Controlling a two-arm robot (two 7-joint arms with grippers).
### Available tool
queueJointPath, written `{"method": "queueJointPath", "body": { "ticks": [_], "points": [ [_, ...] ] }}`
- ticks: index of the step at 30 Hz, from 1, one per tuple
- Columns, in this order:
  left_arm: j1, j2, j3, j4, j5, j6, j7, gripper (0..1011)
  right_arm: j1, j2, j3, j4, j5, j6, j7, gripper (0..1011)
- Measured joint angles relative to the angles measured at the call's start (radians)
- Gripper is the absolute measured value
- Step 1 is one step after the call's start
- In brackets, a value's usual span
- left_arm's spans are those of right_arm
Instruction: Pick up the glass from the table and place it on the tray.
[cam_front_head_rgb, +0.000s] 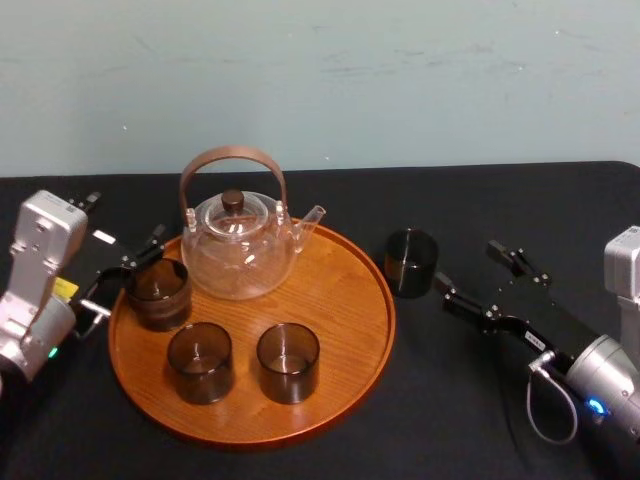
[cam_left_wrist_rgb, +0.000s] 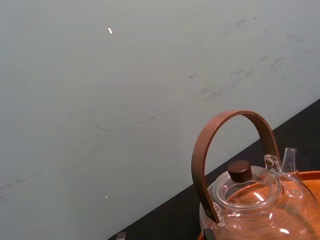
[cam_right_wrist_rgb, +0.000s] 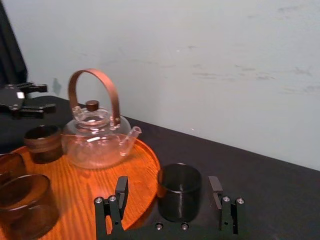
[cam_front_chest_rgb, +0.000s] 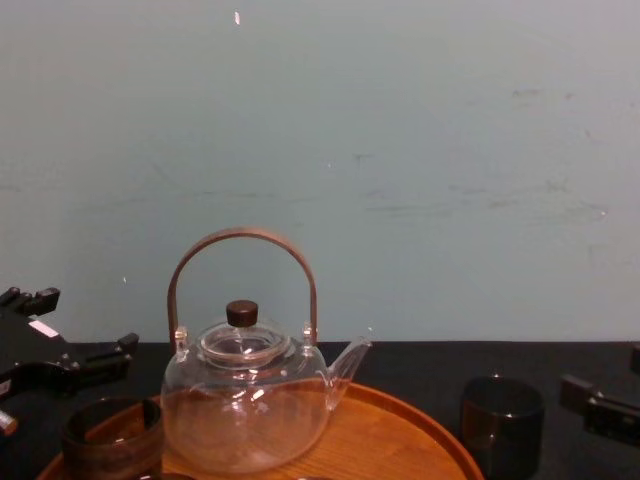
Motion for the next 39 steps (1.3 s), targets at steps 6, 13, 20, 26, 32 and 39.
{"method": "queueJointPath", "body": {
  "ticks": [6,13,20,26,32,39],
  "points": [
    [0.000,0.000,0.000,0.000,0.000,0.000,0.000,1001,0.010,-0.015,0.018,0.028,-0.011,0.016,-0.006,1002],
    [0.000,0.000,0.000,0.000,0.000,0.000,0.000,1001,0.043,-0.031,0.022,0.076,-0.016,0.039,0.000,1003],
    [0.000,0.000,0.000,0.000,0.000,0.000,0.000,1001,0.096,-0.042,0.001,0.130,-0.026,0.058,0.027,1002],
    [0.000,0.000,0.000,0.000,0.000,0.000,0.000,1001,0.141,-0.052,-0.024,0.176,-0.034,0.066,0.050,1002],
    [0.000,0.000,0.000,0.000,0.000,0.000,0.000,1001,0.175,-0.059,-0.042,0.214,-0.043,0.070,0.061,1003],
    [0.000,0.000,0.000,0.000,0.000,0.000,0.000,1001,0.216,-0.070,-0.062,0.263,-0.052,0.069,0.073,1002]
  ]
}}
